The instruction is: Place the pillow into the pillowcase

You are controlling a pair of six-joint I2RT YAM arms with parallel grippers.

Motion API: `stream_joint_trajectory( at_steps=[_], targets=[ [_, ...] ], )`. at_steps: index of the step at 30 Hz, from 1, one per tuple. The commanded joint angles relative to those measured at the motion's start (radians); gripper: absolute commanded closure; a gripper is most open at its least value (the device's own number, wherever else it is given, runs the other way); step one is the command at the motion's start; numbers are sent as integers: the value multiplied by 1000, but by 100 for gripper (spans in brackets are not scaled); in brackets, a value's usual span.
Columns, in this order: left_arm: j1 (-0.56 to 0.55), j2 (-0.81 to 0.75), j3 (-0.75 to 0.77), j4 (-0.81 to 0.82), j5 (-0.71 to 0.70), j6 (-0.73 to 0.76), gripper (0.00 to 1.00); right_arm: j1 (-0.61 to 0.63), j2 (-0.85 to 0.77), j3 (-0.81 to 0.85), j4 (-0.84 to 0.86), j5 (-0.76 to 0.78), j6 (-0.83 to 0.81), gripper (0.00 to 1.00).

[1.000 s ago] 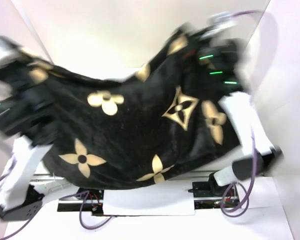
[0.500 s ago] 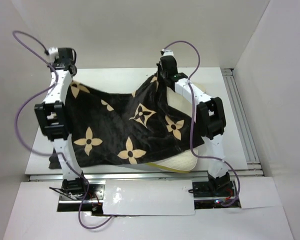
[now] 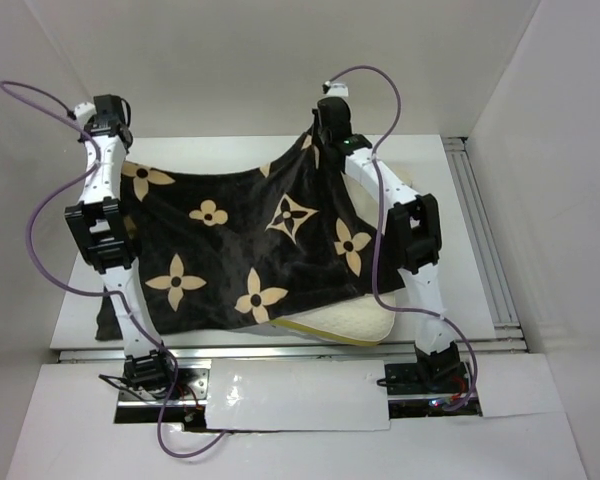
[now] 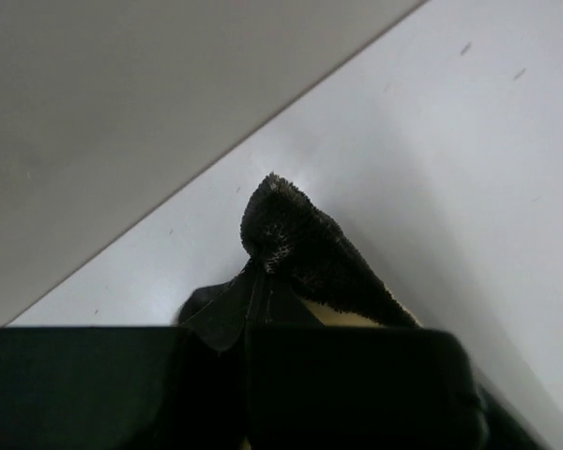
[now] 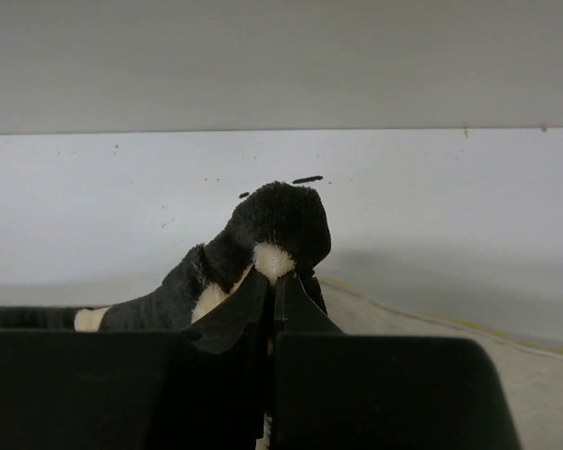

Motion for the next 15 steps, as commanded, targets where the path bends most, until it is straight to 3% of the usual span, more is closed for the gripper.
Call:
stream_joint_trajectory(
  at_steps=[1, 5, 8, 9, 10, 12, 13, 14, 15],
  targets=[
    [5, 38, 170, 43, -74, 3, 100, -27, -1, 33, 33, 53, -1, 100],
    [5, 49, 195, 73, -113, 12, 100, -46, -10, 33, 5, 9, -1, 100],
    [5, 15, 131, 99, -113, -20, 100, -46, -70, -113, 62, -14, -29, 98],
    [5, 4, 131, 99, -94, -20, 100, -46, -79, -136, 62, -32, -40, 91],
    [14, 4, 122, 99, -74, -20, 99, -46, -79, -147, 44, -52, -40, 58],
    [14, 4, 109, 99, 17, 1, 69, -55, -88, -147, 10, -66, -50, 16],
    [14, 15, 109, 89, 44, 2, 35, -55, -99, -147, -10, -66, -32, 0],
    [14, 15, 109, 72, 70, 2, 1, -55, -120, -156, -36, -66, -21, 0],
    [14, 15, 109, 54, 117, -9, 0, -67, -136, -170, -45, -77, -12, 0]
  ],
)
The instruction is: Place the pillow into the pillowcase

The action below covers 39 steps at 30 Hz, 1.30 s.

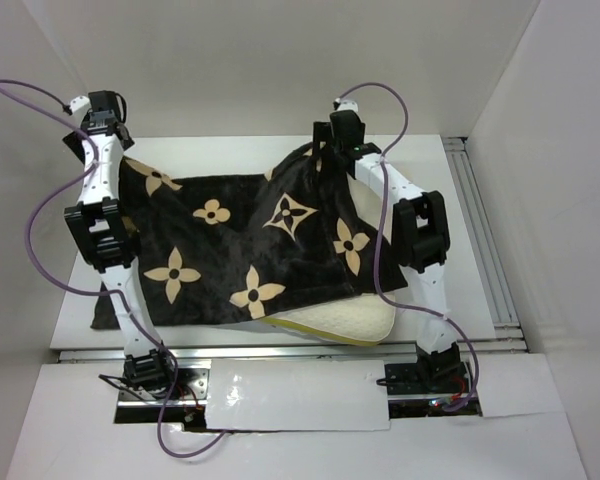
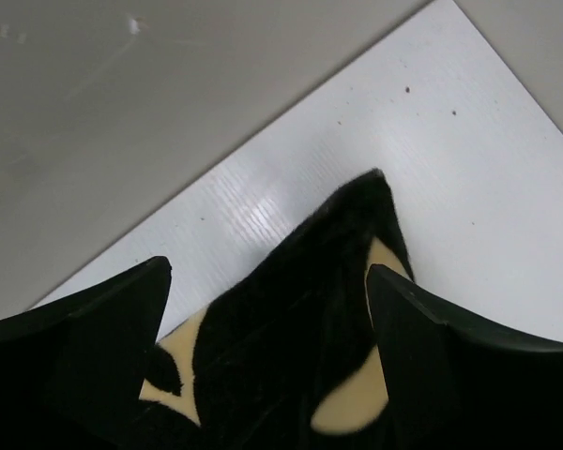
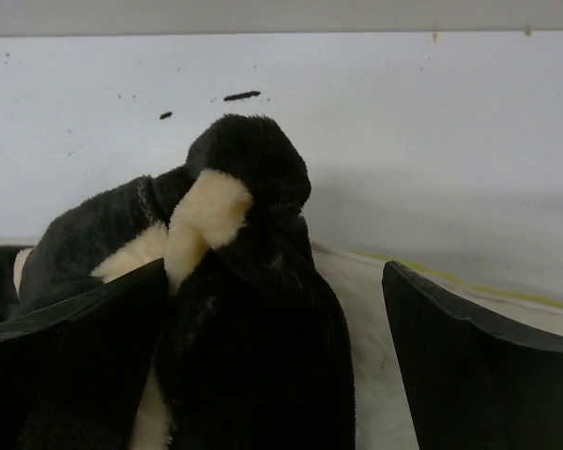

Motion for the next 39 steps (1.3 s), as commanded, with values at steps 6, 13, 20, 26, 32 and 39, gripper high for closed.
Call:
stream_joint_trajectory(
  at_steps=[6, 13, 20, 26, 32, 39],
  targets=[
    [9, -164, -128, -43, 215, -57, 0, -103, -330, -211, -110, 80, 95, 0],
    [-124, -413, -413, -143, 301, -231, 0, -235, -728, -785, 25, -18, 171, 0],
    [-354, -436, -703, -123, 348, -325, 3, -214, -654, -834, 45, -115, 181, 0],
    [-460, -390, -862, -215, 286, -439, 5, -194, -590, -945, 126, -137, 260, 18],
    [-433, -481, -1091, -39, 369, -414, 5, -307, -585, -1000, 74, -83, 322, 100],
    [-330, -401, -1149, -7, 390, -382, 5, -516, -715, -993, 34, -123, 228, 100]
  ],
)
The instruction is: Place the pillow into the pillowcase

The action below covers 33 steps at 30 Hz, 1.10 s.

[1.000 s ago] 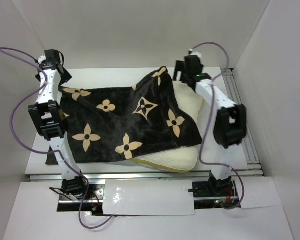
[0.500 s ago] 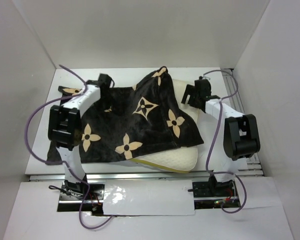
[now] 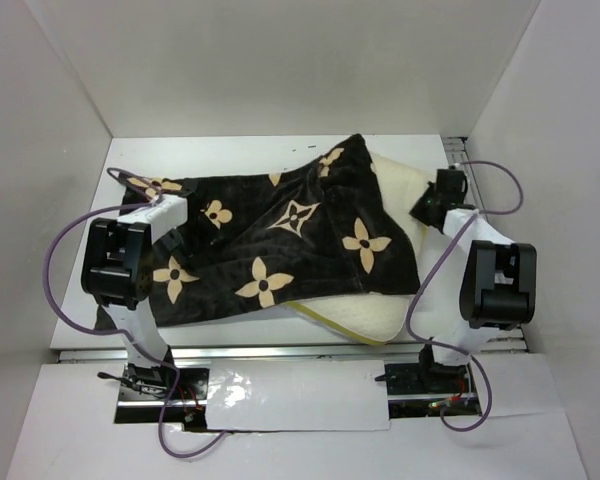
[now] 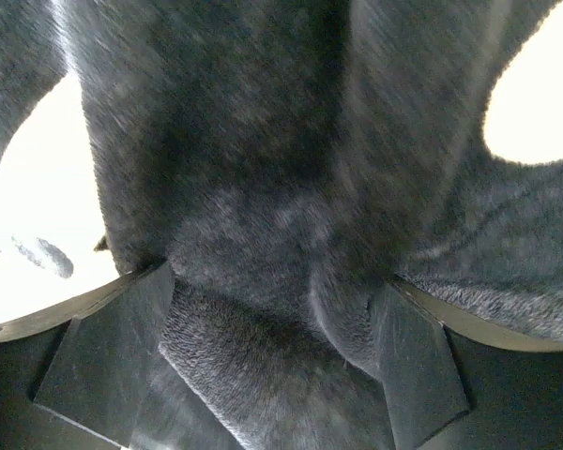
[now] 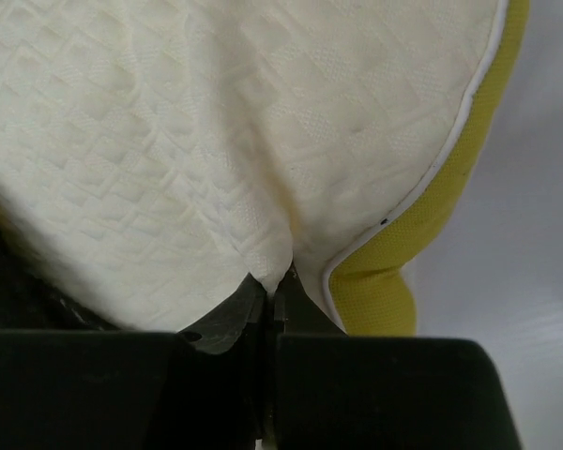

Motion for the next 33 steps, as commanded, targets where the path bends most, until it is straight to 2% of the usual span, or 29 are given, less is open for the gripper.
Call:
stream_joint_trajectory(
  at_steps=[1, 3, 4, 6, 8, 9, 11, 15, 16, 17, 19, 20, 22, 24, 25, 26, 27, 28, 30, 33],
  targets=[
    [92, 70, -44, 24, -45, 17, 5, -76, -65, 25, -97, 119, -87, 100],
    [143, 93, -44, 24, -65, 33, 5, -76, -75, 45, -119, 157, -133, 100],
    [202, 93, -30, 24, -65, 42, 5, -76, -85, 45, -133, 187, -133, 100],
    [256, 119, -15, 45, -42, 79, 5, -128, -85, 71, -183, 241, -121, 100],
    [317, 129, 39, 56, -20, 106, 5, -184, -95, 97, -194, 208, -139, 100],
    [332, 144, 57, 56, -8, 116, 5, -241, -85, 135, -218, 186, -153, 100],
    [352, 158, 114, 65, 3, 136, 5, -266, -63, 181, -267, 206, -191, 100],
    [361, 193, 223, 56, -97, 165, 5, -277, -63, 293, -304, 324, -267, 100],
    [361, 211, 253, 42, -108, 165, 5, -277, -63, 310, -304, 324, -287, 94],
    [384, 234, 328, 32, -108, 165, 5, -277, -63, 329, -304, 312, -302, 69],
    [396, 245, 407, 13, -85, 198, 5, -254, -63, 370, -326, 236, -339, 52],
    [396, 254, 463, 4, -85, 199, 5, -236, -63, 370, -335, 179, -348, 35],
    [396, 239, 514, 4, -73, 225, 5, -142, -74, 370, -346, 157, -404, 23],
    [396, 221, 588, -16, -102, 234, 5, -59, -95, 370, -382, 157, -463, 16],
    [396, 199, 614, -30, -112, 234, 3, 41, -95, 370, -404, 172, -512, 10],
    [396, 188, 637, -39, -123, 246, 3, 92, -95, 382, -425, 210, -527, 9],
    [396, 178, 669, -39, -123, 246, 1, 137, -108, 382, -477, 211, -537, 1],
    [396, 167, 681, -62, -123, 263, 1, 200, -118, 382, -496, 211, -512, 1],
    [387, 129, 692, -93, -123, 263, 0, 242, -140, 382, -556, 197, -483, 1],
    [340, 35, 628, -102, -132, 263, 0, 308, -181, 329, -652, 200, -411, 1]
  ],
)
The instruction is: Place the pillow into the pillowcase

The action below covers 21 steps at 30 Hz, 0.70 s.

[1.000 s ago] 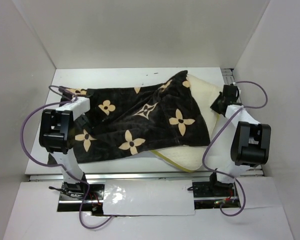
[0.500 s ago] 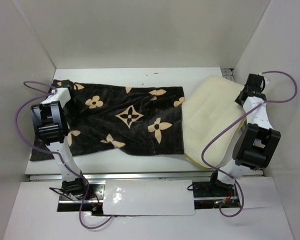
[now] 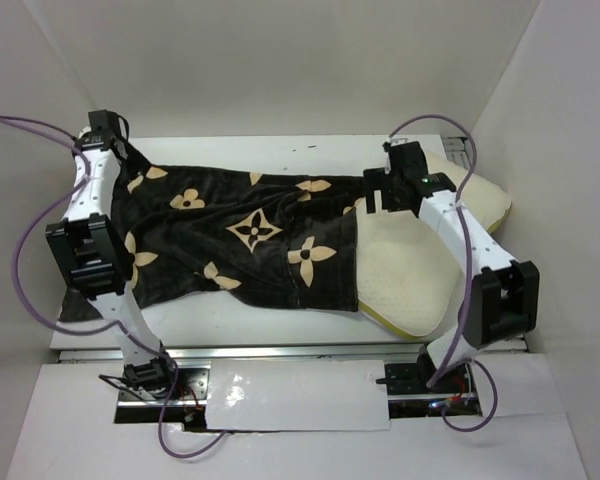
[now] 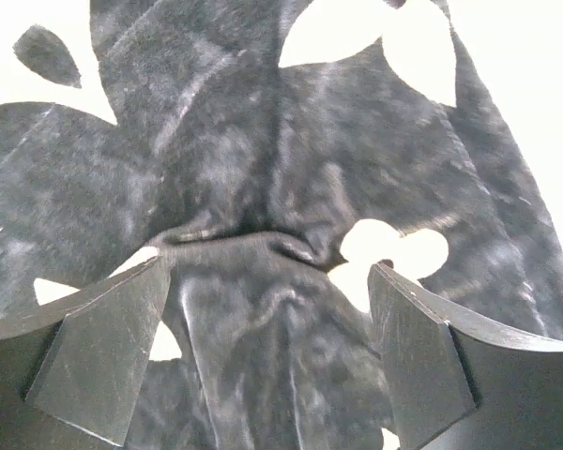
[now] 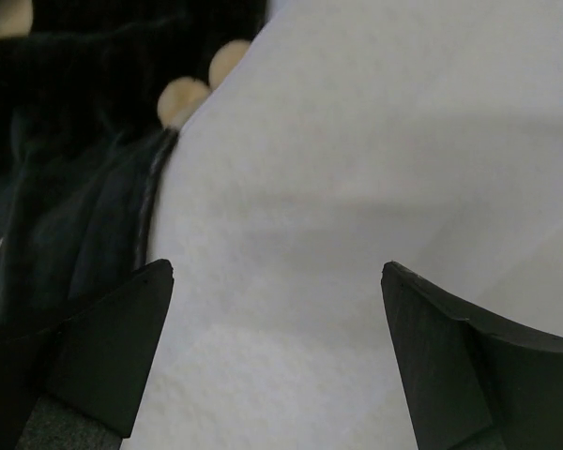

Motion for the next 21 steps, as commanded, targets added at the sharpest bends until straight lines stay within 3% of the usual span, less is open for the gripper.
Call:
stream_joint_trajectory(
  at_steps=[1, 4, 11, 16, 21],
  targets=[
    [-91, -140, -92, -46, -39, 14, 0, 19, -130, -32, -205, 19, 56, 1],
    [-224, -229, -226, 6, -13, 14, 0, 117, -183, -97, -336, -32, 96, 1],
    [-559, -254, -332, 126, 227, 51, 0, 470, -194, -119, -474, 73, 404, 1],
    [-690, -288, -470, 260, 439, 9, 0, 495, -231, -209, -448, 206, 526, 1],
    [-814, -245, -495, 242, 375, -27, 2, 495, -351, -293, -375, 209, 544, 1]
  ],
)
